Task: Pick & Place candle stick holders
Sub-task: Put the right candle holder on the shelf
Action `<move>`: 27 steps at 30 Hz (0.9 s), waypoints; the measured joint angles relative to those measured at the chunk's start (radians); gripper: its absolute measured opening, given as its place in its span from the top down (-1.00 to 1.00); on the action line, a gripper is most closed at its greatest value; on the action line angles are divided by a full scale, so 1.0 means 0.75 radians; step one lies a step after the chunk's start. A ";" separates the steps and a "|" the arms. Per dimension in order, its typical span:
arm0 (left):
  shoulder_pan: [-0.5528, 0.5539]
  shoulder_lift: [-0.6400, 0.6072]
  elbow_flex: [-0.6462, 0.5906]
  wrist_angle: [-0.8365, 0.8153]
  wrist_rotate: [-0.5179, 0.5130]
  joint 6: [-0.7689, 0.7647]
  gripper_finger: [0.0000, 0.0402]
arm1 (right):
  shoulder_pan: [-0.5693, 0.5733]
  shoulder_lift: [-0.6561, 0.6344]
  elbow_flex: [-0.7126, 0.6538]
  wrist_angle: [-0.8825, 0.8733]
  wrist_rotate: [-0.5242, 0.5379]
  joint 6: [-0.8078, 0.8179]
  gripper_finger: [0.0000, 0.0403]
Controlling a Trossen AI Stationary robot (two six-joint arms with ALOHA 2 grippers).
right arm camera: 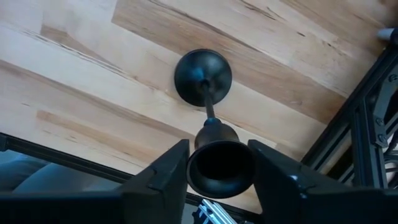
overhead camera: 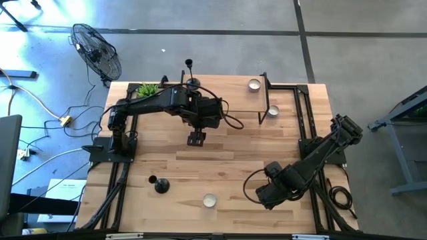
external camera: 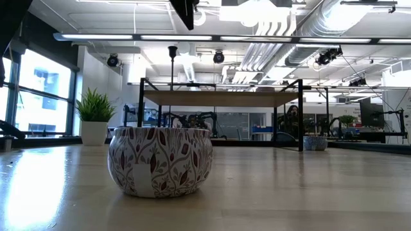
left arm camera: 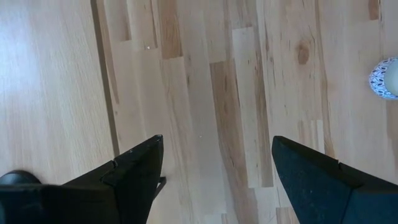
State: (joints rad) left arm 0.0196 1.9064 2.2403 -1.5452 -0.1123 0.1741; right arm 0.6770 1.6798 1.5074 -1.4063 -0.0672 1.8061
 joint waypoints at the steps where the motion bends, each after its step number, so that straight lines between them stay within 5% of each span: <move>1: 0.000 0.000 0.000 0.000 0.000 0.000 -0.46 | -0.003 0.000 0.000 -0.001 0.000 0.000 0.30; 27: 0.000 0.000 0.000 -0.002 0.071 0.000 -0.46 | -0.052 -0.002 0.002 -0.038 0.018 -0.132 0.35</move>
State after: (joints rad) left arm 0.0196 1.9064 2.2406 -1.5467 -0.0593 0.1741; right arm 0.6383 1.6786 1.5085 -1.4345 -0.0538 1.7072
